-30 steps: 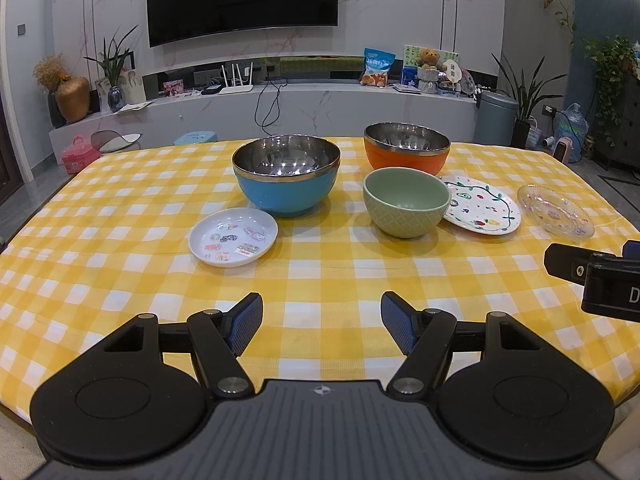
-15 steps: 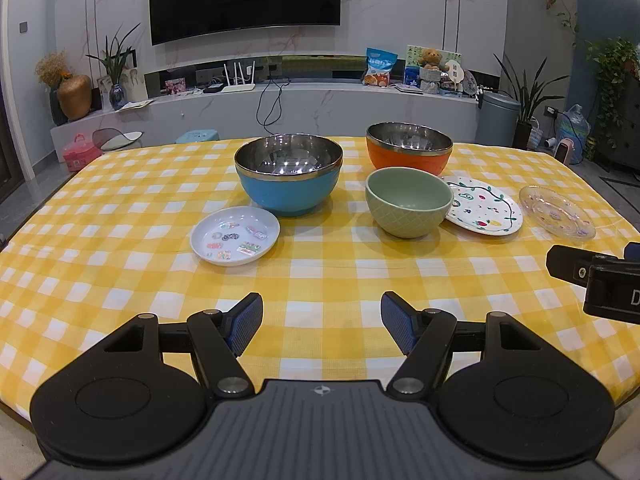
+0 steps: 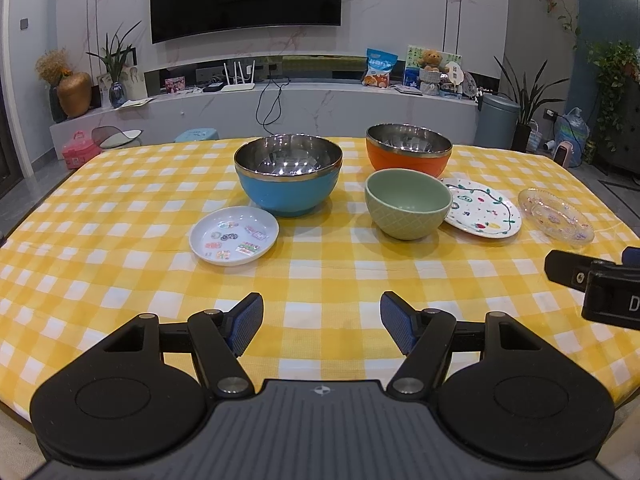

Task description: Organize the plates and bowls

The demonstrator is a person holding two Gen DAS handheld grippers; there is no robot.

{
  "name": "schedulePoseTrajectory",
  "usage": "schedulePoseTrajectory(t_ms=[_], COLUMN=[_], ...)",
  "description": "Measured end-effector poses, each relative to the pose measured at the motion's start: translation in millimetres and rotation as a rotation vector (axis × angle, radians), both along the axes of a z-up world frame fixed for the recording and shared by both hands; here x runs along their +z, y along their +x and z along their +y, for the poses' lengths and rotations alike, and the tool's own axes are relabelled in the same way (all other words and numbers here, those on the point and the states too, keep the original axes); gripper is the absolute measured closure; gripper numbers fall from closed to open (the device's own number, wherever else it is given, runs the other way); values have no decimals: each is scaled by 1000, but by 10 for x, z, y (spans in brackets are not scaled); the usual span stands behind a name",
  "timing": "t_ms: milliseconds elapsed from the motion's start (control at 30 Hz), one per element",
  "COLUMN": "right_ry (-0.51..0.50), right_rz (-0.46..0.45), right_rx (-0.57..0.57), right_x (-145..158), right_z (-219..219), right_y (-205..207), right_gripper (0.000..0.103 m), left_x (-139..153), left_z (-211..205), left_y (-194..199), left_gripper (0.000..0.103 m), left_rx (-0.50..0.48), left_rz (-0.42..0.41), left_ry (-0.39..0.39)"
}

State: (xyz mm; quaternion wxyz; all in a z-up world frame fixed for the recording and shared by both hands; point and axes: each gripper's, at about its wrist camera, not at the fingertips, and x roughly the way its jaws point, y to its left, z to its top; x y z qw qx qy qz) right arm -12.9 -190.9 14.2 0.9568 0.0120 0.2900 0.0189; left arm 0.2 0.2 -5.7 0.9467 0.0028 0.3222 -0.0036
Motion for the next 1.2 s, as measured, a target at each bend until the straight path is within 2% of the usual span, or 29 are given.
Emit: schedulePoseTrajectory(t_ms=[167, 300, 400, 467, 567, 700, 867, 1033, 1200], right_ry=[25, 46, 53, 41, 46, 72, 110, 127, 152], right_rz=[35, 38, 34, 26, 33, 35, 63, 116, 189], right_rx=[42, 53, 82, 95, 106, 120, 136, 143, 152], right_x=[24, 66, 110, 135, 196, 270, 336, 304, 214], right_z=[10, 23, 103, 189, 302, 447, 650, 872, 1102], right_y=[55, 124, 241, 341, 525, 792, 1193, 1602, 1983], right_gripper=[3, 3, 6, 17, 19, 27, 38, 47, 54], left_x=[112, 232, 351, 429, 494, 513, 518, 466, 410], left_z=[-42, -9, 35, 90, 247, 455, 676, 886, 1018], left_y=[-26, 64, 156, 246, 446, 724, 1051, 1365, 1667], left_gripper=[29, 34, 36, 42, 51, 58, 63, 69, 69], left_rx=[-12, -36, -33, -28, 12, 52, 87, 101, 127], left_rz=[-17, 16, 15, 11, 43, 87, 119, 160, 162], left_ry=[14, -43, -46, -45, -77, -124, -153, -219, -216])
